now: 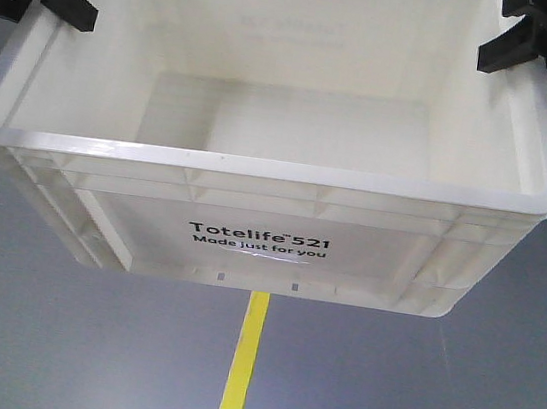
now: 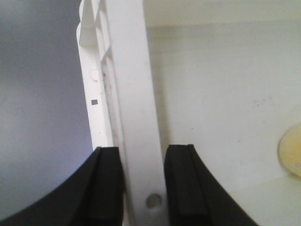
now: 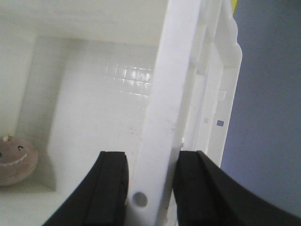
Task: Place moving items into box and shelve
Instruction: 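Keep holding the tote with both grippers while driving onward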
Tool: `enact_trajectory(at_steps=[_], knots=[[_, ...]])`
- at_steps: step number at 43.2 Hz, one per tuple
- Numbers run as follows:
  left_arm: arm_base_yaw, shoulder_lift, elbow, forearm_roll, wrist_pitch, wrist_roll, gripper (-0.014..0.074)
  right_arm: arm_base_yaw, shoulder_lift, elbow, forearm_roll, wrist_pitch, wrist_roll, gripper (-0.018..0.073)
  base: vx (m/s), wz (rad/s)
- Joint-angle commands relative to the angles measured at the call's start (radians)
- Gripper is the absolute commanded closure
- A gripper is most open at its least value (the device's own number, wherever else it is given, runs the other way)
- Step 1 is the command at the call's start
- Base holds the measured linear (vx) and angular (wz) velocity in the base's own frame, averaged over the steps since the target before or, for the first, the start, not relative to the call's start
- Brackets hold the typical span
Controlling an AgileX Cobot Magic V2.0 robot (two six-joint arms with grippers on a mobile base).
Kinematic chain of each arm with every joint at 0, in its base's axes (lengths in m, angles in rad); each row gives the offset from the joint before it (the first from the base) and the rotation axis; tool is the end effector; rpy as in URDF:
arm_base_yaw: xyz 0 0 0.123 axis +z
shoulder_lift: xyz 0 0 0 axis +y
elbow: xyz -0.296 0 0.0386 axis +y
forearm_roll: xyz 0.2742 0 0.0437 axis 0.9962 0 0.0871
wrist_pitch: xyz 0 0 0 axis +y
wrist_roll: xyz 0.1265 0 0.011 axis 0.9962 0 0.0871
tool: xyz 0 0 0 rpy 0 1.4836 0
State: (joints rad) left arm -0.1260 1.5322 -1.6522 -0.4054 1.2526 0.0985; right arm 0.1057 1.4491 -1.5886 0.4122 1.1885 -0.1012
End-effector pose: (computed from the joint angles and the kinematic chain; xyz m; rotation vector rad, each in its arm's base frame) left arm 0.3470 -0.0919 0.3962 0.2581 2.5606 -0.5563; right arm 0.3313 0.0826 0.4083 -0.2147 2.4785 0.5452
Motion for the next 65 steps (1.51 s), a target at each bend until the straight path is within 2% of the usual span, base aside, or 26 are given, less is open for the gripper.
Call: enact_trajectory(at_steps=[1, 36, 65], knots=[[-0.036, -0.057, -0.05, -0.321, -0.071, -0.001, 0.06, 0.026, -0.043, -0.043, 0.288, -0.091, -0.02, 0.0559, 0.44, 0.18], [-0.036, -0.057, -0.05, -0.321, -0.071, -0.001, 0.06, 0.026, -0.043, -0.043, 0.288, -0.091, -0.02, 0.0559, 0.48, 0.16], [-0.036, -0.057, -0.05, -0.319, -0.071, -0.001, 0.06, 0.026, -0.043, -0.043, 0.288, -0.09, -0.02, 0.0559, 0.51, -0.02]])
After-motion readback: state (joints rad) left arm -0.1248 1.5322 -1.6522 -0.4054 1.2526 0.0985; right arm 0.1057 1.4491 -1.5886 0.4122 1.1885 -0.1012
